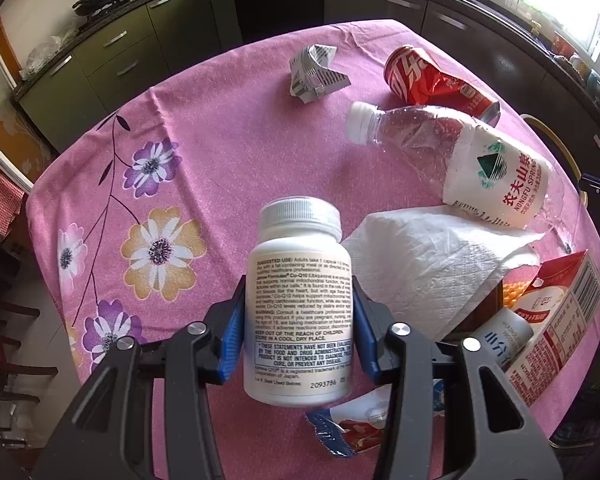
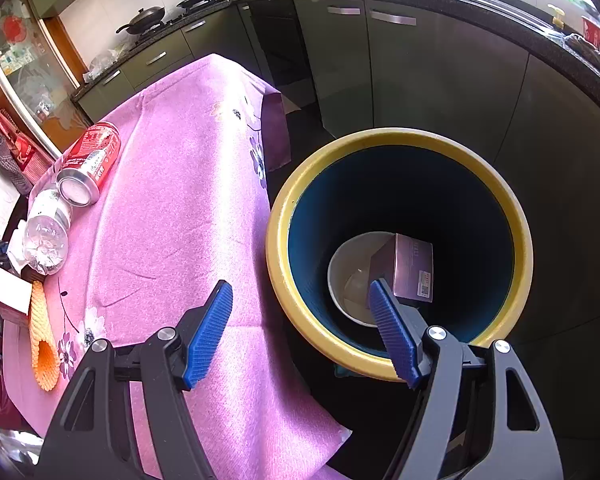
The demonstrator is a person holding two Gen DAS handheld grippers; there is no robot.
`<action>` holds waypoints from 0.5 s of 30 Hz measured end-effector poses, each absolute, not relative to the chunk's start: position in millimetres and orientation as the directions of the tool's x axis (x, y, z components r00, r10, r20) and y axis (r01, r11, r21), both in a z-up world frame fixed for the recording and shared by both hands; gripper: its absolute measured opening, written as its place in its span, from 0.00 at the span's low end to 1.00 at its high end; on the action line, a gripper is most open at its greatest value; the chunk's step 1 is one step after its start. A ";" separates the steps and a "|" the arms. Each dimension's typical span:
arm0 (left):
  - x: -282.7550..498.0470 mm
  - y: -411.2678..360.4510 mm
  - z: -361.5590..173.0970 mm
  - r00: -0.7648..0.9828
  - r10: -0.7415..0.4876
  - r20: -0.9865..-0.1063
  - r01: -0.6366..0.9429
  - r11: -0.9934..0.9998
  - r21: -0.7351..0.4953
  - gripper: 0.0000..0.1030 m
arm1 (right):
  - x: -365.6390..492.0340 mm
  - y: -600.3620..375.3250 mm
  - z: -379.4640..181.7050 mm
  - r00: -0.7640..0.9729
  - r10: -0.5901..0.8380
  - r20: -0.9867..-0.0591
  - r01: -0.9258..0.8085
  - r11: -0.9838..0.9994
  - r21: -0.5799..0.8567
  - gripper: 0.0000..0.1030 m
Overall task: Collect trash
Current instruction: 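Grasp the white pill bottle with the left tool, then carry the pill bottle over the bin and open the left tool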
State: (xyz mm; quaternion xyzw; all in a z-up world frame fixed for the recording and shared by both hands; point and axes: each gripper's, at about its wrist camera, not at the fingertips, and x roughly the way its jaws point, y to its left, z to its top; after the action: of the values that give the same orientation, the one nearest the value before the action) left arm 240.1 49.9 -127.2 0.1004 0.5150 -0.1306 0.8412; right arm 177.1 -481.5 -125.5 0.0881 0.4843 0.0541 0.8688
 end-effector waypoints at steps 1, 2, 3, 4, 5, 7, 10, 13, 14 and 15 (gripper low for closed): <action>238.4 50.6 -123.3 0.445 -0.112 -0.888 0.318 0.947 0.040 0.43 | 176.5 -481.8 -125.1 0.526 0.180 -0.831 -0.008 0.978 0.206 0.68; 236.2 50.8 -119.3 0.453 -0.110 -0.885 0.315 0.948 0.044 0.43 | 175.8 -482.1 -124.6 0.527 0.179 -0.831 -0.008 0.978 0.206 0.68; 234.1 50.5 -114.5 0.462 -0.109 -0.880 0.311 0.949 0.046 0.43 | 175.1 -482.5 -123.9 0.528 0.179 -0.830 -0.007 0.978 0.207 0.68; 230.6 50.1 -108.9 0.470 -0.112 -0.876 0.311 0.949 0.046 0.43 | 174.5 -483.2 -123.0 0.530 0.179 -0.829 -0.007 0.978 0.207 0.68; 227.1 48.9 -102.7 0.478 -0.114 -0.871 0.314 0.948 0.048 0.43 | 173.6 -484.2 -121.9 0.533 0.178 -0.827 -0.004 0.978 0.207 0.68; 217.4 41.9 -88.7 0.500 -0.125 -0.857 0.325 0.944 0.052 0.43 | 171.3 -487.2 -118.6 0.542 0.172 -0.823 0.003 0.978 0.207 0.68; 205.1 21.3 -66.9 0.516 -0.176 -0.838 0.370 0.929 0.032 0.43 | 166.1 -495.2 -112.1 0.561 0.160 -0.812 0.022 0.978 0.208 0.68; 192.9 -12.5 -47.5 0.508 -0.254 -0.823 0.441 0.898 -0.005 0.43 | 159.3 -506.7 -106.5 0.582 0.146 -0.800 0.046 0.976 0.212 0.68; 190.0 -26.5 -42.9 0.503 -0.278 -0.818 0.468 0.883 -0.013 0.43 | 156.5 -511.6 -104.7 0.590 0.142 -0.795 0.055 0.975 0.214 0.68; 187.0 -42.0 -37.3 0.493 -0.305 -0.815 0.501 0.865 -0.021 0.43 | 154.0 -516.5 -103.2 0.597 0.138 -0.791 0.063 0.974 0.217 0.68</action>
State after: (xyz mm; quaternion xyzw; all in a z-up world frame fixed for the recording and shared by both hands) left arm 187.0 -42.0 -37.3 0.1099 0.4453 -0.2352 0.8569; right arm 154.0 -516.5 -103.2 0.1119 0.4486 0.0212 0.8864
